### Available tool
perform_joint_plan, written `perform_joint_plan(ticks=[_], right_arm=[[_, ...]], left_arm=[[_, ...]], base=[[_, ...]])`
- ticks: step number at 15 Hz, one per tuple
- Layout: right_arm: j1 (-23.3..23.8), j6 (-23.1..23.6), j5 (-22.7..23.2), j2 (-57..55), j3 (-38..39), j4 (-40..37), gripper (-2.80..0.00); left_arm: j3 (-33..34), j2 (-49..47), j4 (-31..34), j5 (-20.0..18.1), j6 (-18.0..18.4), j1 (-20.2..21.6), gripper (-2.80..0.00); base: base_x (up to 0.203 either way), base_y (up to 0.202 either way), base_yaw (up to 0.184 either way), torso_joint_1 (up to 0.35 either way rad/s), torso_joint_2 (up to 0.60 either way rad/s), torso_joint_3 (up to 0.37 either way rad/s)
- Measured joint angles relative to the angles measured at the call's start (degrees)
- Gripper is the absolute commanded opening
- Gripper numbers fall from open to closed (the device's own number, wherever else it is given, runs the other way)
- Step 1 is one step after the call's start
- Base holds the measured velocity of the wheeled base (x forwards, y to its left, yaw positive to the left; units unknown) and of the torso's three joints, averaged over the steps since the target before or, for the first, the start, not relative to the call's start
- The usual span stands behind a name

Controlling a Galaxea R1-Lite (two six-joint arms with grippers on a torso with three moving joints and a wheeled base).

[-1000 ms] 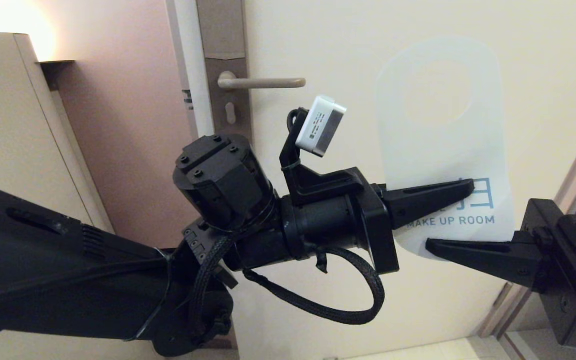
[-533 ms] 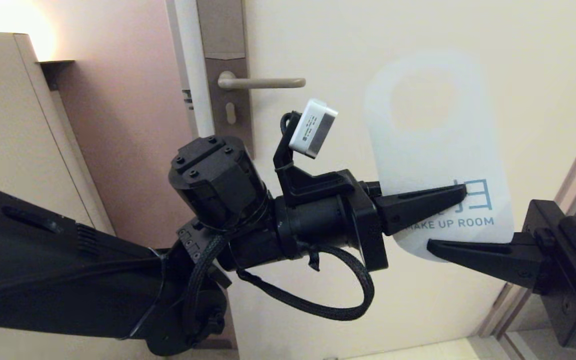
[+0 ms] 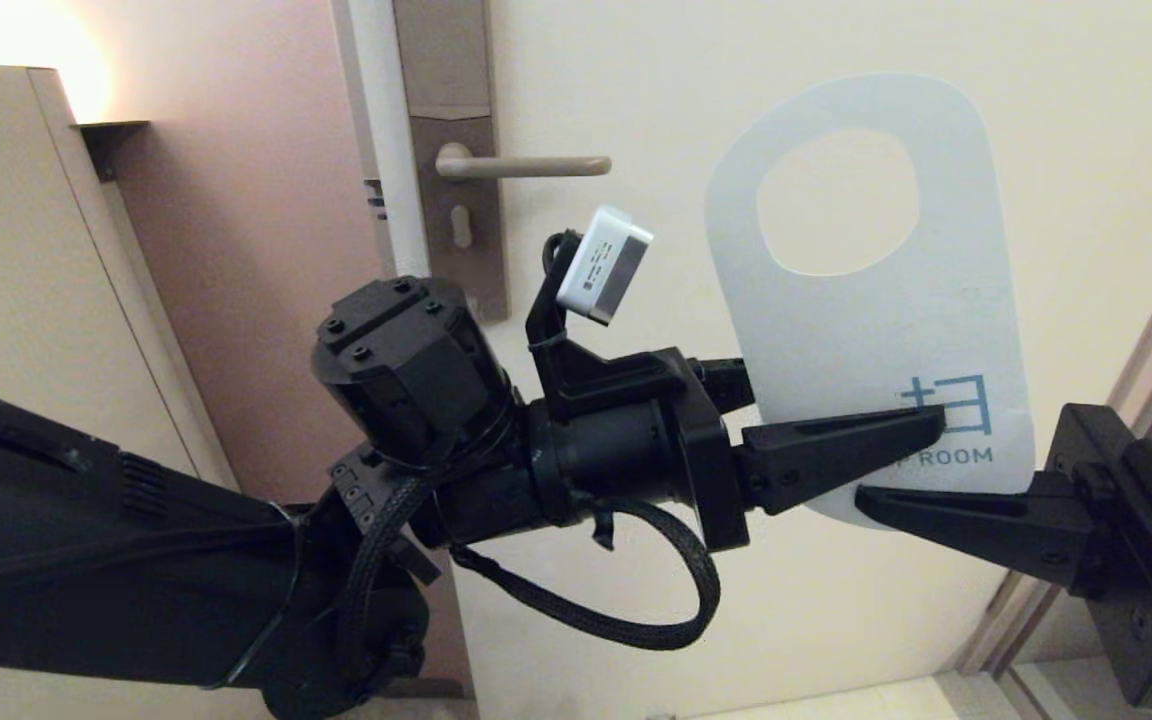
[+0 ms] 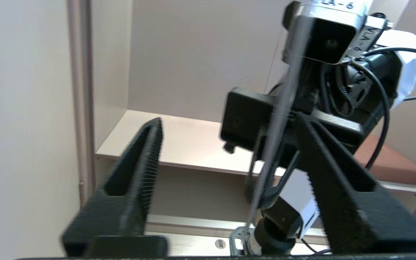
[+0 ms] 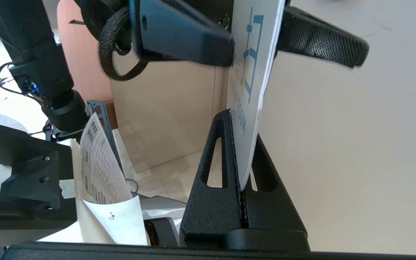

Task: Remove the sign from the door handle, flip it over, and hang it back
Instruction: Hand it to the other hand

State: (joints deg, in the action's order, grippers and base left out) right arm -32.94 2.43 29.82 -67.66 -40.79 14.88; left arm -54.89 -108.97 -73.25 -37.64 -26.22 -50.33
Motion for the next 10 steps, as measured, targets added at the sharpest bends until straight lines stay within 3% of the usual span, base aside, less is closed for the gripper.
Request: perform_joint_plan(ticks=[10], right_arm=[[0.0, -0.1, 0.0, 0.0, 0.0, -0.1, -2.8]], left_arm=[[5.6, 1.8, -0.1, 0.2, 0.3, 3.3, 0.0]], base=[[0.0, 0.0, 0.0, 0.0, 0.0, 0.0]])
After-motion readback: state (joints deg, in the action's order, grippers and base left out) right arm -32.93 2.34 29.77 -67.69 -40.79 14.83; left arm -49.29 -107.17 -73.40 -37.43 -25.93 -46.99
